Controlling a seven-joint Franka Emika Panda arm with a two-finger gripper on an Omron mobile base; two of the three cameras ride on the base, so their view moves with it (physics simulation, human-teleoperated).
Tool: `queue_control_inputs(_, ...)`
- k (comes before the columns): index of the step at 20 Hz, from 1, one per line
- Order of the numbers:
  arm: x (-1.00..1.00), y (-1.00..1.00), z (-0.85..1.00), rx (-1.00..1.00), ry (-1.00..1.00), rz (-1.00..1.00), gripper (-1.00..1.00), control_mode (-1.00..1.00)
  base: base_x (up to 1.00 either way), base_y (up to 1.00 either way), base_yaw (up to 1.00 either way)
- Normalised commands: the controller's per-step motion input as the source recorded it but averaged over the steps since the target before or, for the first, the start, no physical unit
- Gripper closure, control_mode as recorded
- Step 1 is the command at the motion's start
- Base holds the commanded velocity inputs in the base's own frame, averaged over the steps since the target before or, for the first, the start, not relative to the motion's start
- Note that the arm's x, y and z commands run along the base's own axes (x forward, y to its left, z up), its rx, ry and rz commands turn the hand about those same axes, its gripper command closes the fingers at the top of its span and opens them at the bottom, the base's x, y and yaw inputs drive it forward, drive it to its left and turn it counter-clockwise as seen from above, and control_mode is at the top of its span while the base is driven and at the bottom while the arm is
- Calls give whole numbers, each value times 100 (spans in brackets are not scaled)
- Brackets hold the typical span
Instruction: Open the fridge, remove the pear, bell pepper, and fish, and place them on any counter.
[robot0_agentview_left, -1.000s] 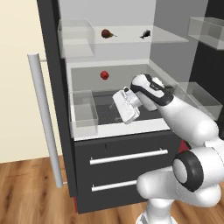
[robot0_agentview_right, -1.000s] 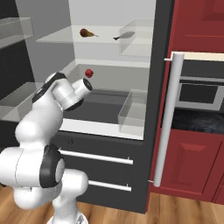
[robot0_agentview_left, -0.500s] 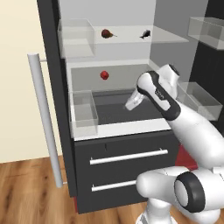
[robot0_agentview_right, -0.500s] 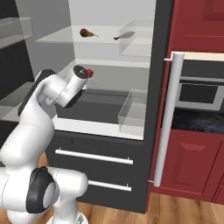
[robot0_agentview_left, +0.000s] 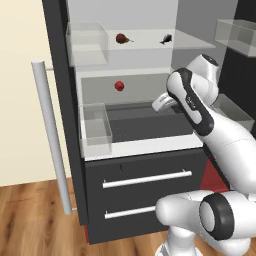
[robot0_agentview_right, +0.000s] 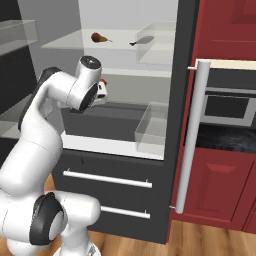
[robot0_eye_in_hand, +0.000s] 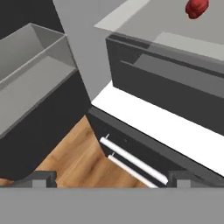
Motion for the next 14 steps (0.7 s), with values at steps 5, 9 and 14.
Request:
queue_control_inputs(5,0,-4,5,0,5,-22,-100,-100,0,0,0)
queue_control_inputs(9,-4,-2,9,0,-3,-25,-100,-100,0,0,0)
queue_control_inputs(14,-28,-11,21,0,-13,-33,-100,-100,0,0,0)
